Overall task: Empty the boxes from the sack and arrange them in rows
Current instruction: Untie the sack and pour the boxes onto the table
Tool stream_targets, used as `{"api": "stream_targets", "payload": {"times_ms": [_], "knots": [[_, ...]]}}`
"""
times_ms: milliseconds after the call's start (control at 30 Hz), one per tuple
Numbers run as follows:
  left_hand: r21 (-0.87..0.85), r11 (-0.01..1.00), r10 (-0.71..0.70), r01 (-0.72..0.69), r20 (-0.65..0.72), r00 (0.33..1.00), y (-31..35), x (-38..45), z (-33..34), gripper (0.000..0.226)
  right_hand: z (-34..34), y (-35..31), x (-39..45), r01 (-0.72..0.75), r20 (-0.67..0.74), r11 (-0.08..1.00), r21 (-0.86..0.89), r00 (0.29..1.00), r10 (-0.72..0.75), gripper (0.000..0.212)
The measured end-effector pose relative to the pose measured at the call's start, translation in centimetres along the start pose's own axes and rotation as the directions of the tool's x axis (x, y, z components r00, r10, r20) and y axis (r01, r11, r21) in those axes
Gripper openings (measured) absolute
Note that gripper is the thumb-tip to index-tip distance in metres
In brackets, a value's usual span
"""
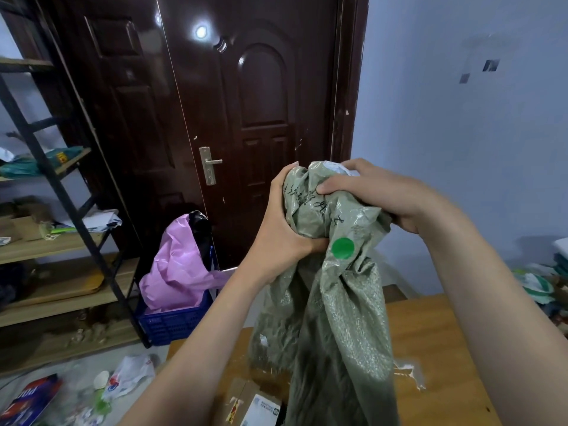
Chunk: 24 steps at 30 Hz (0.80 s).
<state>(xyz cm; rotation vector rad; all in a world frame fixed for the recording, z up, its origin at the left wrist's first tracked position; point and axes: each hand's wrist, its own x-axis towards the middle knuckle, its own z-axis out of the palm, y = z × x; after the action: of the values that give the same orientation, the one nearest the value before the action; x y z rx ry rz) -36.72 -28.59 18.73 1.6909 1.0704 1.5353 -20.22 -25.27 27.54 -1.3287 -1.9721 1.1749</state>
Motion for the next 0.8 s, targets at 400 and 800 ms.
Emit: {"api": "stream_targets", "payload": {"times_ms": [400, 800], "knots": [[-0.066, 0.997, -0.044, 0.039, -0.079, 0.996, -1.1, 0.2, -0.2, 0.099, -0.7, 0.7, -1.9, 0.377, 0.18, 0.878, -0.295, 0.924, -0.336, 0.082], [-0.06, 0.997, -0.054, 0.048, -0.097, 0.994, -1.4, 0.0, -0.2, 0.098, 0.2, 1.4, -0.4, 0.379, 0.053, 0.884, -0.272, 0.924, -0.379, 0.075]]}}
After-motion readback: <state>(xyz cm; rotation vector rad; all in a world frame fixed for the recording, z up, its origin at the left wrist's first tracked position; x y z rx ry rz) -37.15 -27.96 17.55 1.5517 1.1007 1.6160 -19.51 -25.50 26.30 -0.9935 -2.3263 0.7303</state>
